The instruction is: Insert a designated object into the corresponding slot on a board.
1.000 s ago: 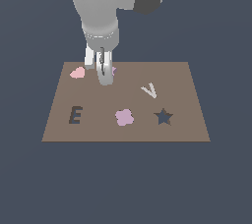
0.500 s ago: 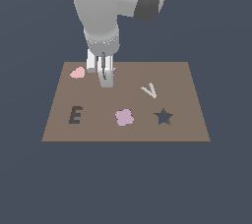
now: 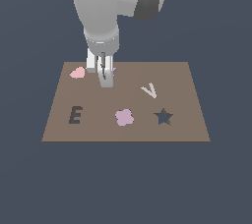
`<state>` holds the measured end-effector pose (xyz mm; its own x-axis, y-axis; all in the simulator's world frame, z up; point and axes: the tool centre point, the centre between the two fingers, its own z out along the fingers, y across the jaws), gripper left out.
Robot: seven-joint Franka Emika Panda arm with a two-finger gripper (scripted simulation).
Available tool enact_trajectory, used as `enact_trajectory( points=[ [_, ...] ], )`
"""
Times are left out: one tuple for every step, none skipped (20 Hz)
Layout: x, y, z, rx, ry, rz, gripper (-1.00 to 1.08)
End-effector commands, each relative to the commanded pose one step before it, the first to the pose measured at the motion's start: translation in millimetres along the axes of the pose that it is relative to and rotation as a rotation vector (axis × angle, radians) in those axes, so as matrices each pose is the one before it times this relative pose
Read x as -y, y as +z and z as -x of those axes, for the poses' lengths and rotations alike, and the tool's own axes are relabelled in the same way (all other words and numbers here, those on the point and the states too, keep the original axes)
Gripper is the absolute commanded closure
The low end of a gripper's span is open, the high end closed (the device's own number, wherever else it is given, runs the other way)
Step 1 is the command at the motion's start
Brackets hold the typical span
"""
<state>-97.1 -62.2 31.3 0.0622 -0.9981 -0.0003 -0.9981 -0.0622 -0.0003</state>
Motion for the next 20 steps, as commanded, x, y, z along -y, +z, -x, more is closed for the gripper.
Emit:
enact_trajectory(
  points=[
    [0.36, -3.21, -0.1, -0.00028, -0.00028, -0.00001, 1.08],
    [-0.01, -0.62, -0.03, 0.0, 0.0, 0.0, 1.08],
    [-0.19, 1.52, 0.1, 0.0, 0.0, 0.0, 1.08],
    [0.08, 0.16, -0.12, 0.00006, -0.00061, 0.00031, 1.08],
    [0.26, -0.01, -0.15, -0.00001, -0.00224, 0.00001, 1.08],
    [0.43, -0.01, -0.26, -0.00001, -0.00372, 0.00001, 1.08],
    [0.61, -0.02, -0.34, -0.00002, -0.00524, 0.00001, 1.08],
    [0.78, -0.03, -0.46, -0.00002, -0.00669, 0.00002, 1.08],
    [0.95, -0.03, -0.55, -0.00003, -0.0082, 0.00002, 1.08],
    [1.13, -0.04, -0.65, -0.00003, -0.00969, 0.00002, 1.08],
    [1.31, -0.04, -0.75, -0.00004, -0.0112, 0.00003, 1.08],
    [1.49, -0.05, -0.86, -0.00004, -0.01273, 0.00003, 1.08],
    [1.67, -0.05, -0.96, -0.00004, -0.01427, 0.00003, 1.08],
    [1.85, -0.06, -1.06, -0.00005, -0.01584, 0.00004, 1.08],
    [2.04, -0.07, -1.16, -0.00005, -0.01742, 0.00004, 1.08],
    [2.23, -0.07, -1.27, -0.00006, -0.01901, 0.00005, 1.08],
    [2.42, -0.08, -1.37, -0.00006, -0.02065, 0.00005, 1.08],
    [2.62, -0.08, -1.48, -0.00007, -0.0223, 0.00005, 1.08],
    [2.82, -0.09, -1.59, -0.00007, -0.02399, 0.00006, 1.08],
    [3.02, -0.1, -1.7, -0.00007, -0.02569, 0.00006, 1.08]
  ],
)
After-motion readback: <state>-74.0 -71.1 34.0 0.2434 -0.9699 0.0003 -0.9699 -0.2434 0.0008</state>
